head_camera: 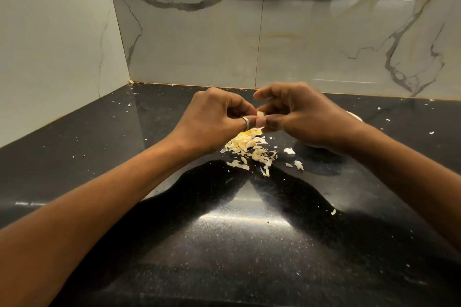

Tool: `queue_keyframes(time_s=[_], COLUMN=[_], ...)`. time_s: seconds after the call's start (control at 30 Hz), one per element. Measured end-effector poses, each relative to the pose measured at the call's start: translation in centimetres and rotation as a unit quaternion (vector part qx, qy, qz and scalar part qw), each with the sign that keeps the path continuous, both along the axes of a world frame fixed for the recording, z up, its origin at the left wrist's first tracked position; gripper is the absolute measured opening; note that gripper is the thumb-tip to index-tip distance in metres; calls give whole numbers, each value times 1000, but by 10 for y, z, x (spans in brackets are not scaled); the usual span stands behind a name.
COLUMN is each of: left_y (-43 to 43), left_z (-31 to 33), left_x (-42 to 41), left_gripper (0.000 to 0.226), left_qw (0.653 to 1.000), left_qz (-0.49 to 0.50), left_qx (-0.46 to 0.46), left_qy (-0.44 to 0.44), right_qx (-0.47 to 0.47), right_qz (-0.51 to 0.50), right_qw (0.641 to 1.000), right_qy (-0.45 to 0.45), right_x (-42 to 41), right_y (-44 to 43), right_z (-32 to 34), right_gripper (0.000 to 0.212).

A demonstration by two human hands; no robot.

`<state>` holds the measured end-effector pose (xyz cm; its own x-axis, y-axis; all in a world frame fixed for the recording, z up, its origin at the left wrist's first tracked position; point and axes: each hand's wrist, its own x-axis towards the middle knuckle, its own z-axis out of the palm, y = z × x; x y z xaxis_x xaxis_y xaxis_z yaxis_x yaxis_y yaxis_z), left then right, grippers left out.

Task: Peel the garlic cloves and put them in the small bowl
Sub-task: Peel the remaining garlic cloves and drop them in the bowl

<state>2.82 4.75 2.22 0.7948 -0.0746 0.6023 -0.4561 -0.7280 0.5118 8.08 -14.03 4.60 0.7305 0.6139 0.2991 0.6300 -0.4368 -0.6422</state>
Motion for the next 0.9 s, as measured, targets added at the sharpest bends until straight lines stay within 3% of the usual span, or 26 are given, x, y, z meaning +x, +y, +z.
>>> queue_keyframes(time_s=[0.27, 0.47, 0.7, 0.9], left_y=[1, -1, -5, -5], left_z=[-3, -5, -9, -6], left_x=[2, 2, -1, -2], left_gripper=[14, 11, 10, 9], left_qw=[999, 999, 997, 997], left_qz=[7, 21, 57, 43], left_qx=[-21, -32, 48, 59], left_qy=[39, 15, -30, -30], right_qx=[26, 136, 144, 151], right_qz=[-39, -25, -23, -38], right_qw=[999, 987, 988, 986], right_qy=[-11, 75, 52, 51], right_x=[-4, -3, -6, -6], right_y=[5, 2, 8, 8], right_z=[-4, -1, -10, -11], right_gripper=[59, 30, 20, 10])
